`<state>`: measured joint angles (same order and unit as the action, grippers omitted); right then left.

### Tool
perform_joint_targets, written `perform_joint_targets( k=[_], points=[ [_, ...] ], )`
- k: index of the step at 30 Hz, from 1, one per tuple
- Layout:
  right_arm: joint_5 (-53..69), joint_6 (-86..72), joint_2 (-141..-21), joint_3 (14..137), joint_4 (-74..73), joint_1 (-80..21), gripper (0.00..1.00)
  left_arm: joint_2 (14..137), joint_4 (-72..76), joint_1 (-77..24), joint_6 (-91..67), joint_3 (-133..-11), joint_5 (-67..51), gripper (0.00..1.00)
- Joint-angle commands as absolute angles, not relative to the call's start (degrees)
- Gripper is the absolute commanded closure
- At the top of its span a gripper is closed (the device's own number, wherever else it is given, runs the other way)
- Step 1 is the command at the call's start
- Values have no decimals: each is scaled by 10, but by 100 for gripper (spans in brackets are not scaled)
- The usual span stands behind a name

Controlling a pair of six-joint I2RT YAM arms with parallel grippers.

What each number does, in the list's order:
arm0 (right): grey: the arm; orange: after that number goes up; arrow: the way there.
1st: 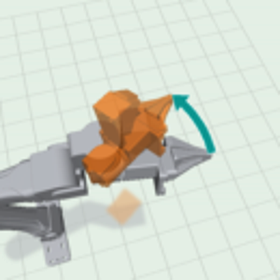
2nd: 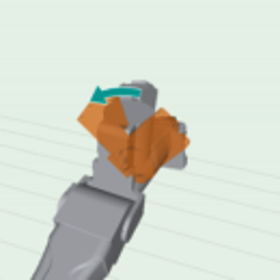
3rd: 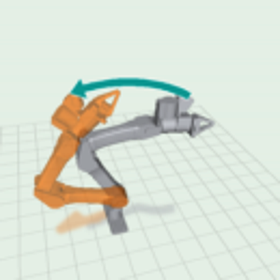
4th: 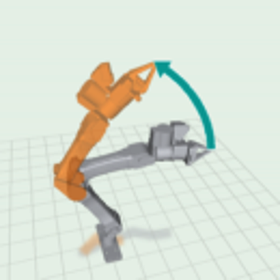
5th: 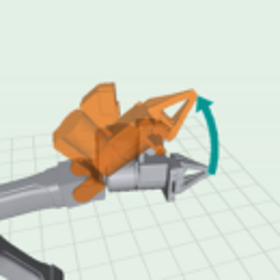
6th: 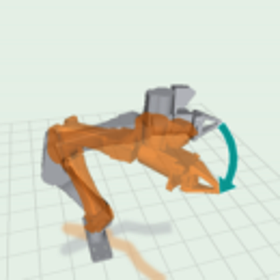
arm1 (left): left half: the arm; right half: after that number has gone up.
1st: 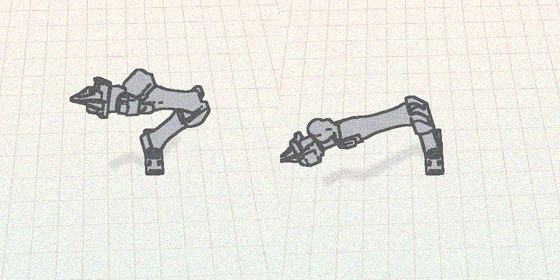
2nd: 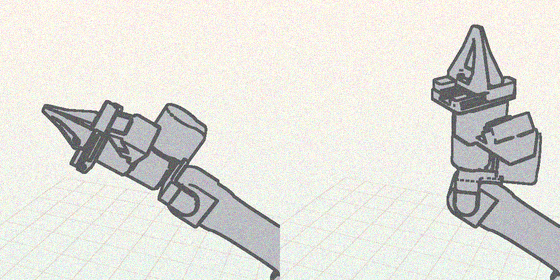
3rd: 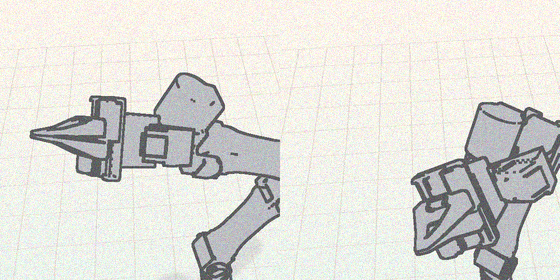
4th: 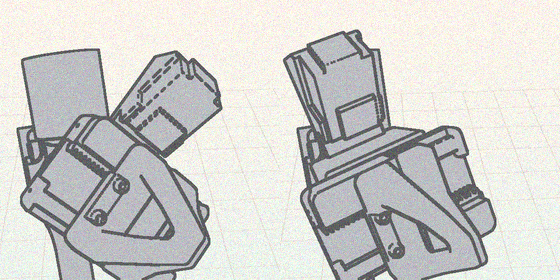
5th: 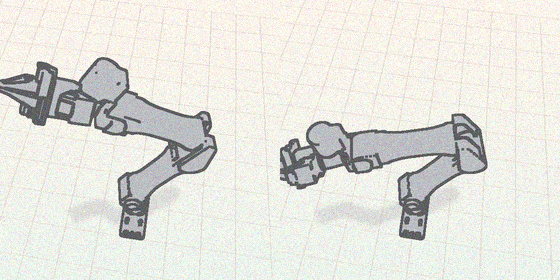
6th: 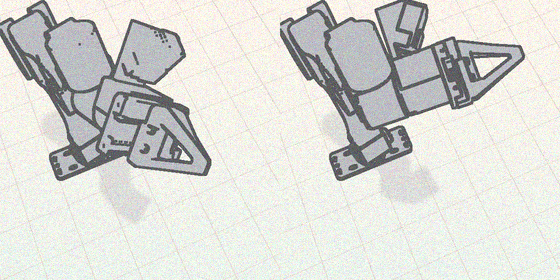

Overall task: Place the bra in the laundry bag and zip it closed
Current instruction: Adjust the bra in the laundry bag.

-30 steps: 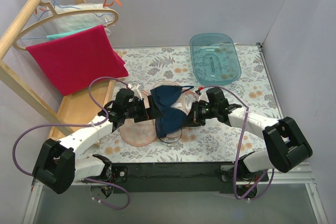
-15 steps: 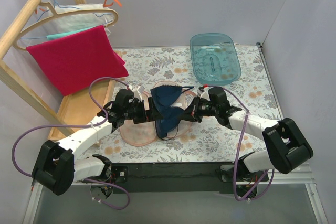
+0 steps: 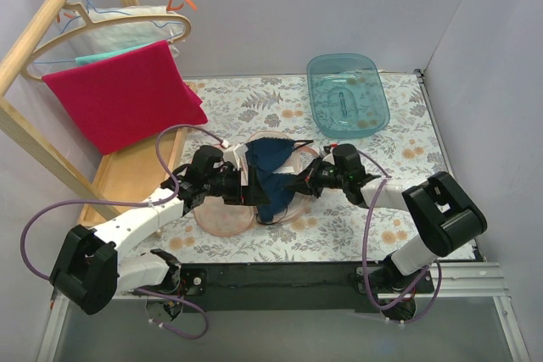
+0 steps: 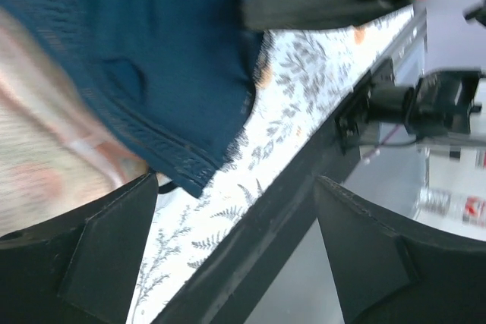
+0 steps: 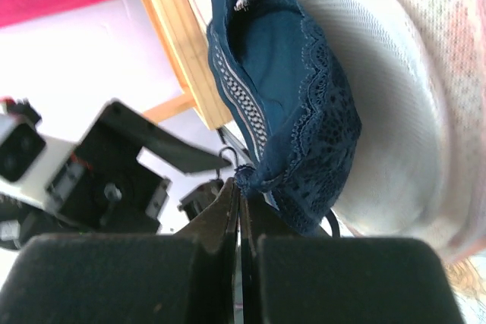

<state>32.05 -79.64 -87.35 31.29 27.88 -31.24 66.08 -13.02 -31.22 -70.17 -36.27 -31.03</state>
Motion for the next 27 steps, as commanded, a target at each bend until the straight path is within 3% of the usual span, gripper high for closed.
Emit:
perform_joint_targets(
  k=[1,10,14,20,24,25,27],
  points=[
    [320,-862,-896,305,374,-313,99,683,-142,-349,-672,-398,-333,19],
    [329,-882,-949,314,453,-314,99,695,-149,-384,-686,-407,-272,27],
    [317,-864,-942,302,451,-314,99,722,-149,-384,-684,-409,-268,47],
    [301,-818,-931,295,402,-314,93,797,-125,-384,-693,-395,-260,63],
    [261,-697,-890,345,247,-315,82,828,-123,-385,-700,-386,-240,70],
    [254,-644,-879,358,178,-316,70,829,-122,-385,-703,-384,-238,70],
    [226,-554,-870,406,98,-316,62,833,-123,-384,-704,-384,-237,70]
  ],
)
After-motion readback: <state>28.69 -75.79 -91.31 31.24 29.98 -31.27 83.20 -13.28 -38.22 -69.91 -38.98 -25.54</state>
